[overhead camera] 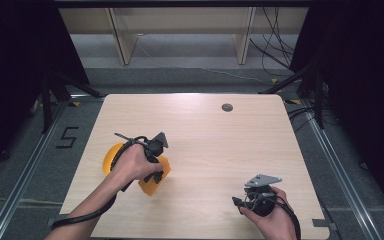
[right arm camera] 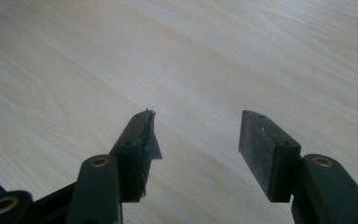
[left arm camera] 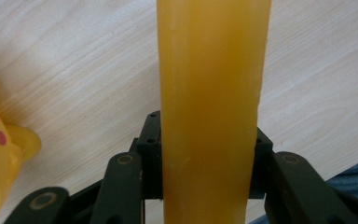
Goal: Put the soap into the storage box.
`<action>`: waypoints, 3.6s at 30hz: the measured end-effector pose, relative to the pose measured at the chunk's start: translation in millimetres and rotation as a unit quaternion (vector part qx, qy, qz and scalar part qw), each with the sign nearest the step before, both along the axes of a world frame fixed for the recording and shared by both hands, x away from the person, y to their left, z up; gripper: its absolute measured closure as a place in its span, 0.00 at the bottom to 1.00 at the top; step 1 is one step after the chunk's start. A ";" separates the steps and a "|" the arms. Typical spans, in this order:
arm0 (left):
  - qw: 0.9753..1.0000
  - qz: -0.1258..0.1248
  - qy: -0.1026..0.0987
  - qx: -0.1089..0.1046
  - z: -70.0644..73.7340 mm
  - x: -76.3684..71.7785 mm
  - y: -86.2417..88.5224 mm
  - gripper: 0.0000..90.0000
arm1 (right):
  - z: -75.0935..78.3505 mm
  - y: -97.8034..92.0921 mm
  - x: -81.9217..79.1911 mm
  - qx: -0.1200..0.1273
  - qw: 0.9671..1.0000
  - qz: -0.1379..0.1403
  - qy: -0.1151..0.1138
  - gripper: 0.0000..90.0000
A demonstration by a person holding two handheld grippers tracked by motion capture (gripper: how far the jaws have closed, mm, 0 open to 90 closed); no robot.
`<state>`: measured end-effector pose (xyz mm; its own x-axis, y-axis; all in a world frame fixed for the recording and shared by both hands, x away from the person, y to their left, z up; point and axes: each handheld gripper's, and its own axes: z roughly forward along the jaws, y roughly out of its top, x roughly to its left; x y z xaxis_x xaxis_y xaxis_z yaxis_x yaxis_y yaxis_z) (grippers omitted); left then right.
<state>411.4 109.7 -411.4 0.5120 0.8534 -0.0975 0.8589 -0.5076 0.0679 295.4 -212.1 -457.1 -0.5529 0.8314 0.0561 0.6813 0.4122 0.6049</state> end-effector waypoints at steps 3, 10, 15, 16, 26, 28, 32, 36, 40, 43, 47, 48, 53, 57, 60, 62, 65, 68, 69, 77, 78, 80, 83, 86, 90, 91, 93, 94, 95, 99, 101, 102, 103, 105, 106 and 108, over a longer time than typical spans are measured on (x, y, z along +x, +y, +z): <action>1.000 0.007 0.000 0.000 0.3 1.6 1.7 0.67 | -0.1 -0.1 0.1 0.000 1.000 -0.001 -0.001 0.51; 1.000 0.016 -0.002 0.005 2.7 6.0 8.6 0.67 | -0.2 -0.1 0.2 0.000 1.000 -0.001 -0.001 0.51; 1.000 0.025 -0.006 0.006 4.5 7.6 12.8 0.67 | -0.2 0.1 0.2 0.000 1.000 -0.001 0.000 0.51; 1.000 0.023 -0.005 0.007 4.9 7.7 13.4 0.67 | 0.0 -0.1 0.4 0.000 1.000 0.000 0.002 0.51; 1.000 0.029 -0.007 0.009 6.9 9.4 16.0 0.67 | -0.4 0.2 0.3 0.000 1.000 -0.001 0.000 0.51; 0.999 0.030 -0.009 0.009 7.9 10.4 17.3 0.67 | -0.4 0.1 0.4 0.000 1.000 -0.001 0.000 0.51; 0.999 0.034 -0.005 0.013 10.1 12.3 20.2 0.67 | -0.1 0.1 0.2 -0.001 1.000 0.000 0.000 0.51; 0.999 0.037 -0.007 0.013 11.1 13.6 24.6 0.67 | 0.0 0.1 0.1 0.000 1.000 -0.001 0.000 0.51; 0.999 0.045 -0.007 0.012 12.5 15.0 28.8 0.67 | 0.0 0.0 0.1 0.001 1.000 -0.002 -0.001 0.51; 0.999 0.049 -0.007 0.011 13.5 16.5 32.6 0.67 | 0.1 -0.1 0.2 0.001 1.000 -0.002 -0.002 0.51; 0.998 0.060 -0.009 0.011 13.9 18.6 37.4 0.67 | -1.2 -1.5 1.4 0.000 1.000 0.006 -0.009 0.51; 0.998 0.067 -0.015 0.012 13.5 18.8 38.9 0.67 | -1.2 -1.4 1.6 -0.001 1.000 0.007 -0.010 0.51; 0.996 0.083 -0.015 0.011 15.8 21.9 46.3 0.67 | 0.1 0.0 0.0 0.001 1.000 -0.002 -0.001 0.51; 0.995 0.094 -0.017 0.011 19.6 25.0 52.6 0.67 | -0.1 -0.3 0.4 0.000 1.000 0.000 0.001 0.51; 0.995 0.100 -0.011 0.015 23.2 28.5 57.1 0.67 | -0.3 0.2 0.3 0.000 1.000 -0.001 -0.001 0.51; 0.994 0.106 -0.010 0.014 23.9 30.1 60.3 0.67 | -0.3 0.2 0.2 0.000 1.000 -0.001 0.000 0.51; 0.993 0.113 -0.007 0.015 24.5 33.0 65.3 0.67 | -0.2 0.3 0.1 0.001 1.000 -0.001 0.000 0.51; 0.992 0.129 -0.013 0.012 22.3 35.6 71.0 0.67 | -0.1 0.1 0.1 0.001 1.000 -0.001 -0.001 0.51; 0.992 0.128 -0.006 0.014 23.1 36.9 72.9 0.67 | 0.0 0.1 0.0 0.001 1.000 -0.001 -0.001 0.51; 0.991 0.130 -0.003 0.015 27.2 43.8 89.6 0.67 | -0.1 0.3 0.2 0.000 1.000 -0.002 -0.001 0.51; 0.992 0.123 -0.007 0.011 27.1 45.3 92.3 0.67 | -0.1 0.3 0.2 -0.001 1.000 -0.001 -0.001 0.51; 0.991 0.132 -0.008 0.013 28.8 46.5 95.2 0.67 | 0.0 0.5 0.1 0.000 1.000 -0.002 0.000 0.51; 0.990 0.137 -0.012 0.012 29.3 47.9 99.8 0.67 | 0.2 0.3 -0.1 0.001 1.000 -0.002 -0.001 0.51; 0.987 0.160 -0.019 0.002 27.9 48.7 103.4 0.67 | -0.2 -0.1 0.3 0.000 1.000 -0.002 -0.002 0.51; 0.982 0.186 -0.025 0.005 26.8 51.9 108.4 0.67 | -0.2 0.5 0.3 0.000 1.000 0.000 -0.001 0.51; 0.981 0.191 -0.030 0.005 25.9 52.2 108.9 0.67 | -0.2 0.5 0.4 -0.001 1.000 0.001 -0.002 0.51; 0.981 0.194 -0.027 0.006 25.7 53.5 111.9 0.67 | -0.1 0.5 0.2 0.000 1.000 -0.001 -0.001 0.51; 0.980 0.196 -0.027 0.004 25.2 54.0 113.0 0.67 | -0.1 0.5 0.2 0.000 1.000 -0.002 -0.001 0.51; 0.980 0.198 -0.028 0.004 24.6 54.3 114.0 0.67 | -0.1 0.4 0.3 0.000 1.000 -0.002 -0.001 0.51; 0.979 0.204 -0.025 0.005 23.5 56.1 117.8 0.67 | -0.2 0.5 0.2 -0.001 1.000 -0.001 -0.001 0.51; 0.978 0.205 -0.026 0.011 22.6 57.3 119.0 0.67 | -0.2 0.4 0.4 -0.001 1.000 0.001 -0.002 0.51; 0.978 0.207 -0.028 0.014 22.0 57.8 119.5 0.67 | -0.1 0.5 0.2 -0.001 1.000 -0.001 -0.001 0.51; 0.978 0.206 -0.031 0.013 21.1 58.5 120.4 0.67 | -0.1 0.4 0.2 -0.001 1.000 -0.001 -0.001 0.51; 0.978 0.207 -0.029 0.013 19.5 60.0 122.3 0.67 | -0.1 0.4 0.2 -0.001 1.000 -0.001 -0.001 0.51; 0.978 0.205 -0.028 0.013 18.7 60.5 123.1 0.67 | -0.2 0.4 0.2 -0.001 1.000 -0.001 -0.001 0.51; 0.979 0.203 -0.027 0.019 16.0 61.9 124.0 0.67 | -0.4 0.6 0.5 -0.001 1.000 0.000 -0.002 0.51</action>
